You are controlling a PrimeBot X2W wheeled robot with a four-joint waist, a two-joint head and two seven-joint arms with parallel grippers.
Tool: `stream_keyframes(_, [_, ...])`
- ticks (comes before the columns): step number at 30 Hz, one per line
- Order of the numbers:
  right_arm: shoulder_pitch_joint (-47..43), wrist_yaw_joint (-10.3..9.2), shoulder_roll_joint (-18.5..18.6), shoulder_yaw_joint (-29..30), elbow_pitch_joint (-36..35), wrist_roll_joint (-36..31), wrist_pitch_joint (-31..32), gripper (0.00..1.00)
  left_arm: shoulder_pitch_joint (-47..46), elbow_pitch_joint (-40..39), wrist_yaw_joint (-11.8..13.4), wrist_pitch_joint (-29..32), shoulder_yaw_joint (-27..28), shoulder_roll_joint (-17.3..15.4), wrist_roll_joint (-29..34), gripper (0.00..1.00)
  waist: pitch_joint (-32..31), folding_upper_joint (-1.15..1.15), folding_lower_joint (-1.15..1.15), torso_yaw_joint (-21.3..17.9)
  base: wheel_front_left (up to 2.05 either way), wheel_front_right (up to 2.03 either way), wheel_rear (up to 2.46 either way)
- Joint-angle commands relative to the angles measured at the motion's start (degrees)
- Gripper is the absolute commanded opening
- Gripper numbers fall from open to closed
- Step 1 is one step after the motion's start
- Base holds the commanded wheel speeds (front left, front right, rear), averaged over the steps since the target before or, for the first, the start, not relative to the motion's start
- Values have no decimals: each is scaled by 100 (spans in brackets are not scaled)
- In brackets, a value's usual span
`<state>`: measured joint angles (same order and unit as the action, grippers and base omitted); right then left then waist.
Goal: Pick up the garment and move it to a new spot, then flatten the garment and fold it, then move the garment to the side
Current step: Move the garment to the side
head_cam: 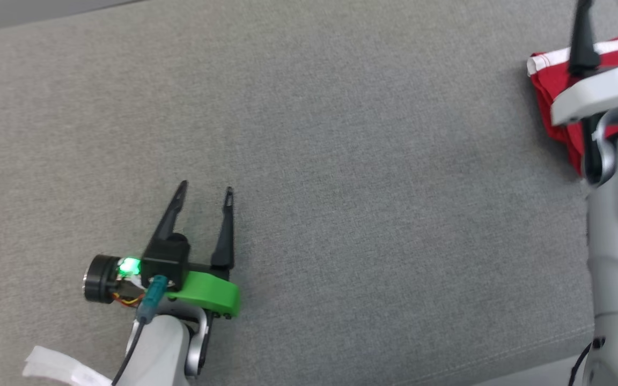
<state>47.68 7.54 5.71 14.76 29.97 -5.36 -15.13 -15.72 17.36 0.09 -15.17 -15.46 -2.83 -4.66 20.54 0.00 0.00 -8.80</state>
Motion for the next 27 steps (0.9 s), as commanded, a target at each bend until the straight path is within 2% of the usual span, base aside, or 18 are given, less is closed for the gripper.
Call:
stream_keyframes(1, [-256,-10,-14,-173,-180,189,-1,100,92,-7,64,6,109,-19,-65,100,-348,0,0,266,0,0,0])
stream_keyframes(4, [-759,-11,-95,-565,-622,589,-1,100,212,-30,158,6,367,-18,-101,100,-568,0,0,423,0,0,0])
stream_keyframes(8, [-1417,-10,-212,-748,-876,872,-1,100,340,-10,202,5,636,-16,-138,100,-810,0,0,622,0,0,0])
stream_keyframes(18, [-2832,-11,-259,-1038,-629,1301,-1,100,829,-78,205,5,981,-15,-139,100,-1294,0,0,933,0,0,0])
stream_keyframes(21, [-3105,-10,-266,-1202,-625,1233,-1,100,1017,-148,264,5,1060,-16,-134,100,-1417,0,0,953,0,0,0])
stream_keyframes(27, [-3583,-10,-265,-1258,-625,1359,-1,100,1415,-122,156,5,1069,-16,-297,100,-1685,0,0,971,0,0,0])
